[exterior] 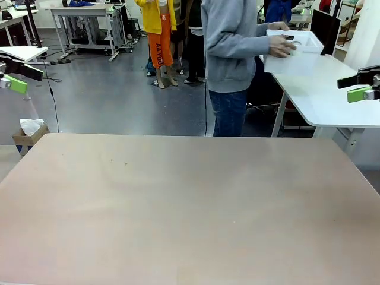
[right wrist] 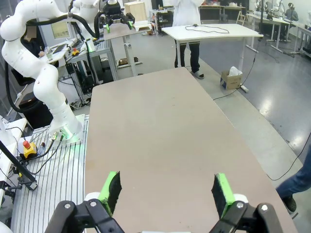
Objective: Stack the cups and store them in the basket.
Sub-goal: Place the stack of Reusable plastic cups into the Pantry Basket.
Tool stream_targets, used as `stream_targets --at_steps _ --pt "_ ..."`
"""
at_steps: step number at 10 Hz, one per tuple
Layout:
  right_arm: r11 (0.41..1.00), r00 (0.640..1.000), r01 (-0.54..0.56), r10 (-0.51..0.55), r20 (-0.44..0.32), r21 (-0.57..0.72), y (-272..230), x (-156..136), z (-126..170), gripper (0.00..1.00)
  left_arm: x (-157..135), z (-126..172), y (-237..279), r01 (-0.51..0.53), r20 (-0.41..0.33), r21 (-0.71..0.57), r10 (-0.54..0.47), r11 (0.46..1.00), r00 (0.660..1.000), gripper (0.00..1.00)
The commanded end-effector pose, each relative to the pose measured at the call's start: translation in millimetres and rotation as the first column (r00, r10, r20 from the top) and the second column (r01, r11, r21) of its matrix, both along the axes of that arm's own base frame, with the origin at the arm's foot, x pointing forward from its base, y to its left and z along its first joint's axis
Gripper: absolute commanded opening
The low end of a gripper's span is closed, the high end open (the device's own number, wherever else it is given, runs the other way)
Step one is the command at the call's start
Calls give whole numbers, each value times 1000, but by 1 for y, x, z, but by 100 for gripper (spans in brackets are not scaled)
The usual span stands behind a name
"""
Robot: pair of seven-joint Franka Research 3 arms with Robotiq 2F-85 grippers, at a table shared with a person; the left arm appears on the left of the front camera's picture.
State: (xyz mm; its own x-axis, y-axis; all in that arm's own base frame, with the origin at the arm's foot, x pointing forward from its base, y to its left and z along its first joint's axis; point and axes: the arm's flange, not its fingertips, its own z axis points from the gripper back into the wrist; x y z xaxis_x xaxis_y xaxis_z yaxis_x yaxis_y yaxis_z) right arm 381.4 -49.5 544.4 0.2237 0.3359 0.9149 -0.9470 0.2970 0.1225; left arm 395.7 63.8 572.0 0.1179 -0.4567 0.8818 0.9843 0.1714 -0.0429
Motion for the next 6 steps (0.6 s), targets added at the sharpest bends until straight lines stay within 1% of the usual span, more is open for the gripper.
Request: stream_targets --at_steps 1,6 --pt "1000 1000 11 -11 -11 6 2 -3 3 100 -1 3 0 -4 -7 -18 4 1000 1000 100" --pt "1000 1000 11 -11 -11 6 2 -3 3 100 -1 3 0 -4 -7 -18 4 1000 1000 100"
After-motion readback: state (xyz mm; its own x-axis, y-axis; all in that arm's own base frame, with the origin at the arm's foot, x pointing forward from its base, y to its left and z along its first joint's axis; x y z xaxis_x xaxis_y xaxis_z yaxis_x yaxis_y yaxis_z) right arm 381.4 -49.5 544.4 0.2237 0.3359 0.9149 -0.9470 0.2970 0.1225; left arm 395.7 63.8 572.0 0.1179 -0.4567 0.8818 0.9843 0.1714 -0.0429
